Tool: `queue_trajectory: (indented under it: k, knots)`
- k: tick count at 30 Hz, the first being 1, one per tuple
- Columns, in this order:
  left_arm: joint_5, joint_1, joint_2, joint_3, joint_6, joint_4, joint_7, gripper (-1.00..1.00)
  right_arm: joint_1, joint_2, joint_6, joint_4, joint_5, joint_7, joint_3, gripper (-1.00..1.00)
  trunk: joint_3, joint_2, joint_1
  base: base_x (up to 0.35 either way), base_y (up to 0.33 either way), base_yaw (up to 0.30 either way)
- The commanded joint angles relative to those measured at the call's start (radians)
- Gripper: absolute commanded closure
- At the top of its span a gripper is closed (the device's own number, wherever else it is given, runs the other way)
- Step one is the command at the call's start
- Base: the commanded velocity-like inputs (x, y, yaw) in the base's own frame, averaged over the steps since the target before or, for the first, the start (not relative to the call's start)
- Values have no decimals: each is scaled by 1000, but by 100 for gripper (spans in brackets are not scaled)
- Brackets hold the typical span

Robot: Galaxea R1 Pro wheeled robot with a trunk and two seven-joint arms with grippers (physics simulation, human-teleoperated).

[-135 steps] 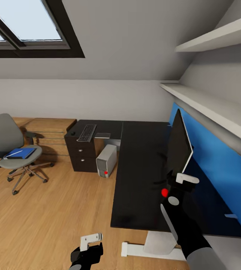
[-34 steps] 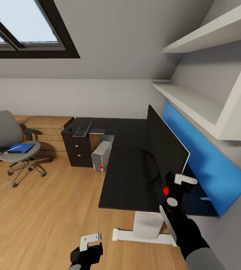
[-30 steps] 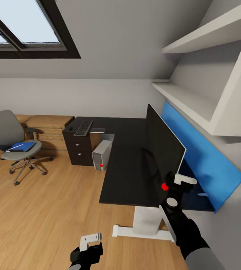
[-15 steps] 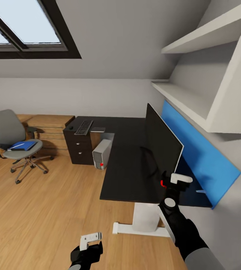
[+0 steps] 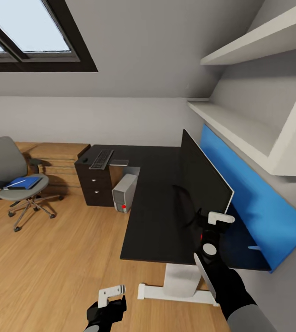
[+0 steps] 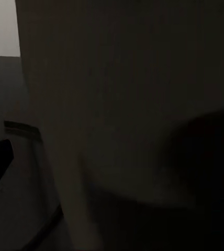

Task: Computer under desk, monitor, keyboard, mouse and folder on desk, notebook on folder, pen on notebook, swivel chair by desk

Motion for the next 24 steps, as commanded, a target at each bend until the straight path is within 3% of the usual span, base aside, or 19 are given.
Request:
queue_trajectory:
  k: [1,14,24]
  knots:
    - [8,0,0,-1,2,-2,7,-100,-1,0,-1,1,3,-5,2,-100,-2,-2,1,23,0,0]
    - [8,0,-1,-1,2,-2,7,-100,-1,0,-4,4,2,-5,2,-100,-2,-2,1,3,4,0]
    - [8,0,-1,-1,2,-2,7,-100,-1,0,-2,5,3,-4,2,-100,-2,-2,1,-43,126,0]
